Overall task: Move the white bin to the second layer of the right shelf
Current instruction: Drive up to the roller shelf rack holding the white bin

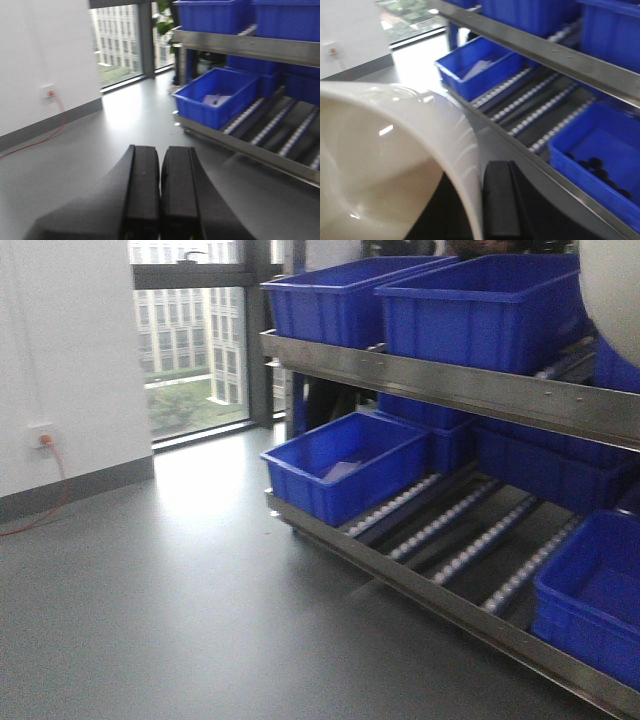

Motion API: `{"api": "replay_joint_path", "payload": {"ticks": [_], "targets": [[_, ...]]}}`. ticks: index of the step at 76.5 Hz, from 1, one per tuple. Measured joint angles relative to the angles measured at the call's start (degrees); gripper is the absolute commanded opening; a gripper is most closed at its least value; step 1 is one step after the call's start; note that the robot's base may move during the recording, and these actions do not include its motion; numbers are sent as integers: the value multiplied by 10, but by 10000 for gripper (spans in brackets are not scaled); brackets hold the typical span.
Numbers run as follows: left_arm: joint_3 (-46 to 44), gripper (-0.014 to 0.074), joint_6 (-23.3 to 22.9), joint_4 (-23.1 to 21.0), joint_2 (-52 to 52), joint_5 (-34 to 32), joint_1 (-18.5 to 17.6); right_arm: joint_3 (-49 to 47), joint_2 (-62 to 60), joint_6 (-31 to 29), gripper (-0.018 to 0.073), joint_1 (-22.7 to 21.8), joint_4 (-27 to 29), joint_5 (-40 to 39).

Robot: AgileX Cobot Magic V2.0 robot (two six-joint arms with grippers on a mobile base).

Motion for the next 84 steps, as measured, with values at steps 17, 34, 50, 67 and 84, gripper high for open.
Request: {"api": "replay_joint_path", "payload": {"ticks": [17, 34, 50, 67, 84], "targets": [[0, 85, 0, 0, 0, 0, 0, 0, 0, 0, 55, 0, 0, 0], [0, 85, 0, 0, 0, 0, 0, 0, 0, 0, 55, 0, 0, 0], [0, 85, 0, 0, 0, 0, 0, 0, 0, 0, 55, 0, 0, 0], [0, 85, 0, 0, 0, 0, 0, 0, 0, 0, 55, 0, 0, 0], [0, 85, 0, 0, 0, 0, 0, 0, 0, 0, 55, 0, 0, 0]]}}
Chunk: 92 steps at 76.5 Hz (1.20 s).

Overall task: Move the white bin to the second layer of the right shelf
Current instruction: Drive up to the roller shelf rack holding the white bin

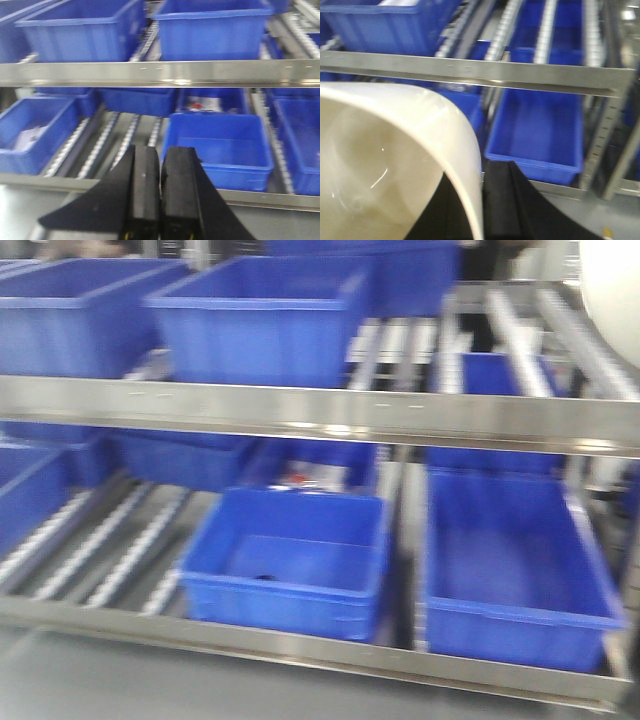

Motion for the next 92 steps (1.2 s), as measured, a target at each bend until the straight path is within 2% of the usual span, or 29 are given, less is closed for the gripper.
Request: {"api": "replay_joint_path", "payload": {"ticks": [92], "targets": [[0, 85, 0, 0, 0, 0, 0, 0, 0, 0, 55, 0, 0, 0]]}}
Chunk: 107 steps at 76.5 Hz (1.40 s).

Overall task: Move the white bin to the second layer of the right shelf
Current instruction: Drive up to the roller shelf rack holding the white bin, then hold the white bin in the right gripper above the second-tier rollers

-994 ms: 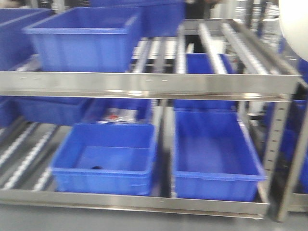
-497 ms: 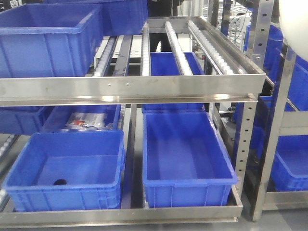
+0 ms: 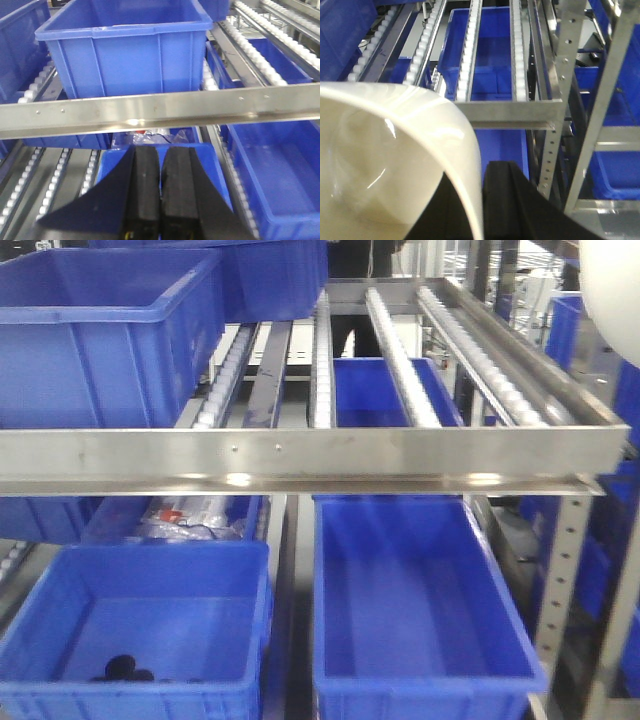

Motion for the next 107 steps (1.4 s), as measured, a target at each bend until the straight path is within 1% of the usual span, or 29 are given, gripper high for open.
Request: {"api": "replay_joint_path", "payload": {"ticks": [107], "targets": [[0, 85, 0, 0, 0, 0, 0, 0, 0, 0, 55, 0, 0, 0]]}}
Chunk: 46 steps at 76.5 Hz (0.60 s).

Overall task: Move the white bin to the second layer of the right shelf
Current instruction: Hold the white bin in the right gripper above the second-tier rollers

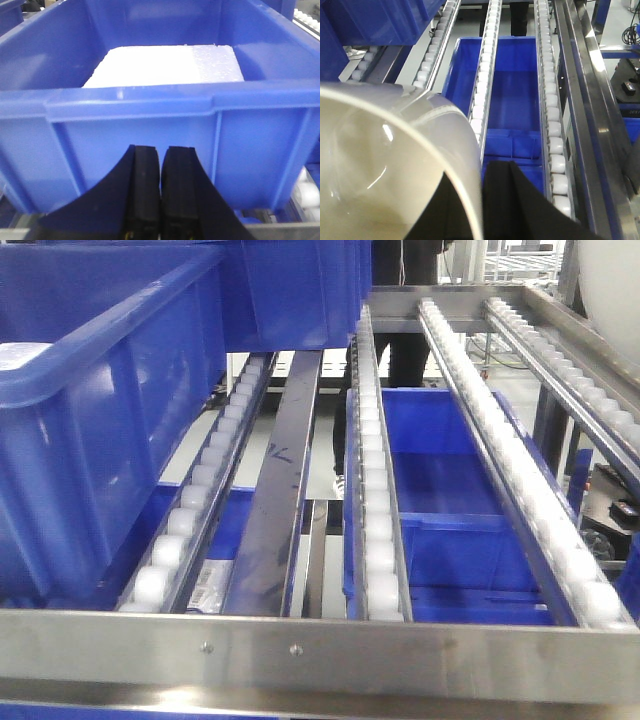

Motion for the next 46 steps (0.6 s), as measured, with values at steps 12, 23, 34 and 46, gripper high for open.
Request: {"api": "replay_joint_path", "payload": {"ticks": [12, 23, 34, 46], "targets": [[0, 85, 0, 0, 0, 0, 0, 0, 0, 0, 55, 0, 0, 0], [0, 85, 0, 0, 0, 0, 0, 0, 0, 0, 55, 0, 0, 0], [0, 85, 0, 0, 0, 0, 0, 0, 0, 0, 55, 0, 0, 0], [0, 85, 0, 0, 0, 0, 0, 0, 0, 0, 55, 0, 0, 0]]}}
